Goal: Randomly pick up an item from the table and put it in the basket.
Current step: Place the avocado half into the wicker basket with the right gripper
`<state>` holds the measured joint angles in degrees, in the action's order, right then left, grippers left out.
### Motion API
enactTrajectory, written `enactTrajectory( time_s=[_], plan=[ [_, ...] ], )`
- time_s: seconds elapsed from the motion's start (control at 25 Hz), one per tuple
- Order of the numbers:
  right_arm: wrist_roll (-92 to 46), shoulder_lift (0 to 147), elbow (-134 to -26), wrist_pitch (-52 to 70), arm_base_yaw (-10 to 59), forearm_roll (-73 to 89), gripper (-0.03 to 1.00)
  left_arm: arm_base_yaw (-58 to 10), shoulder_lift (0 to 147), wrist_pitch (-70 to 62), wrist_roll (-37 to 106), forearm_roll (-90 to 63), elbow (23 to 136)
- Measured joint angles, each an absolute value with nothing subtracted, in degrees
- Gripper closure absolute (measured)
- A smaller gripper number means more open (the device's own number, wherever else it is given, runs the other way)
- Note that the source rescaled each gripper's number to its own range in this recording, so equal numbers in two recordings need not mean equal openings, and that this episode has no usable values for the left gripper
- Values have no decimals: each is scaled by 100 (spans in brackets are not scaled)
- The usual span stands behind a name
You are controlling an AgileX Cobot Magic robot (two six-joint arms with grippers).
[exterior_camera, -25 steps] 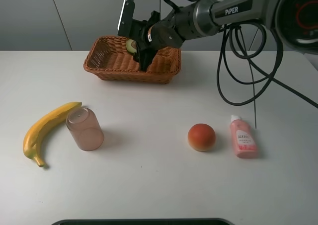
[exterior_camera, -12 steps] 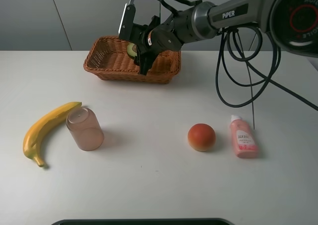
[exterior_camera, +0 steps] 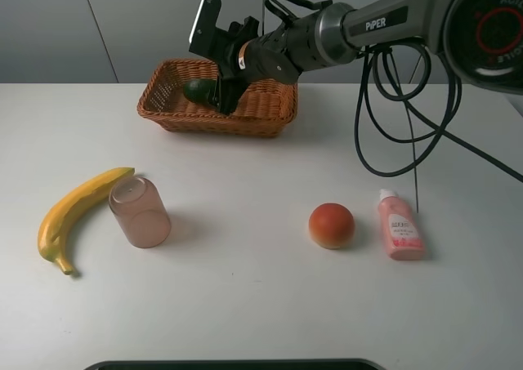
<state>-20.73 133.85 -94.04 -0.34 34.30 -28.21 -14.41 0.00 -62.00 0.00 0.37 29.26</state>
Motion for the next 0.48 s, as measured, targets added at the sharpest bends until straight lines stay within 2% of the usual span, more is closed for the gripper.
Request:
enactTrajectory(
  time_s=[0.48],
  plan=[
    [-2060, 13374, -9404, -54, 3430, -2821, -3, -1441, 0, -6200, 32, 37, 2926]
  ],
)
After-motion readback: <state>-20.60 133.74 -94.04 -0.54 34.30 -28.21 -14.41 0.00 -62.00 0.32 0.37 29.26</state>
